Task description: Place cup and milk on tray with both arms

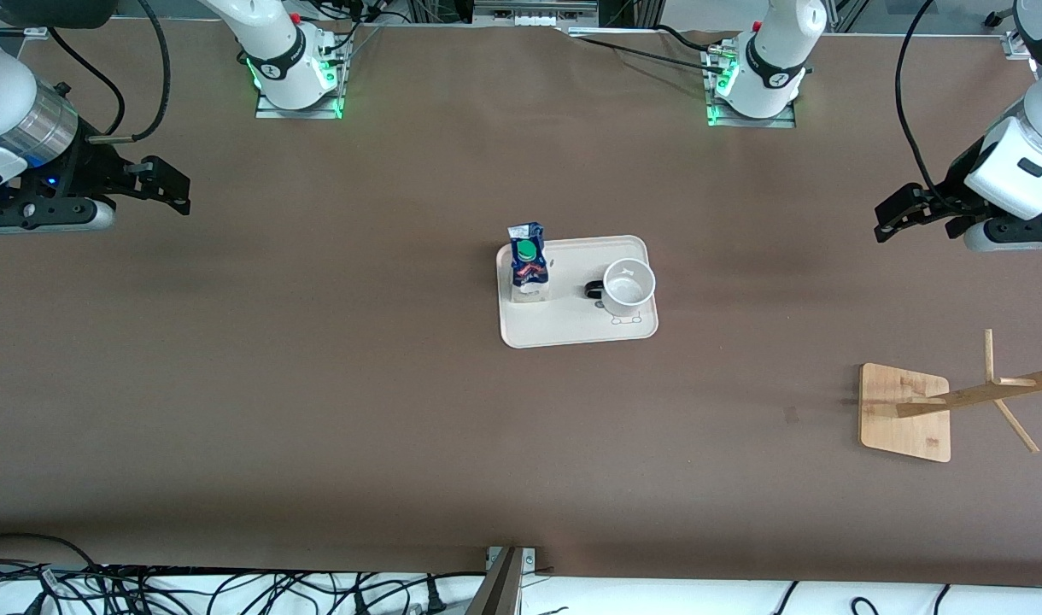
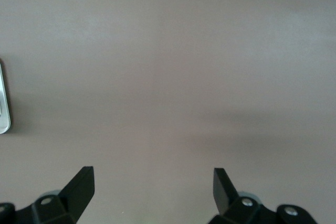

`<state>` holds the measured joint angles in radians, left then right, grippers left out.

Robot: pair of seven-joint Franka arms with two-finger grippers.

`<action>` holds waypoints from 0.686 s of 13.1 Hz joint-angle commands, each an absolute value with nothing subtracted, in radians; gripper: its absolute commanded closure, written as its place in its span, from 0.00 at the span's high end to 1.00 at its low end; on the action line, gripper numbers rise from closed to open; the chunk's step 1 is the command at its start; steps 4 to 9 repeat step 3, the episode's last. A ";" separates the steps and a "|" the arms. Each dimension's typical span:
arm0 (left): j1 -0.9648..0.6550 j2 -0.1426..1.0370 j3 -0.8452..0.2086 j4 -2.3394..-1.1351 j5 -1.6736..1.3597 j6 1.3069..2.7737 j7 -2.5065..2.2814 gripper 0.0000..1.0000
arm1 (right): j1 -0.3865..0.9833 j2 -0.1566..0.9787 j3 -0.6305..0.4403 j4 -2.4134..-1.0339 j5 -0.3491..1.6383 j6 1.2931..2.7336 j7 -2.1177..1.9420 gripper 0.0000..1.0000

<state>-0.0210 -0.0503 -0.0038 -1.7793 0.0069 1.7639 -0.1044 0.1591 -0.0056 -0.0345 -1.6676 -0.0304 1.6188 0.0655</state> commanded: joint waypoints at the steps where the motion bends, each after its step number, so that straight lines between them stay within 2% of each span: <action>1: -0.051 -0.071 0.028 -1.798 -0.011 1.776 -0.078 1.00 | 0.150 -0.003 -0.021 -1.652 -0.037 1.601 0.069 1.00; 9: -0.051 -0.071 0.028 -1.798 -0.011 1.773 -0.078 1.00 | 0.150 -0.003 -0.021 -1.652 -0.037 1.601 0.069 1.00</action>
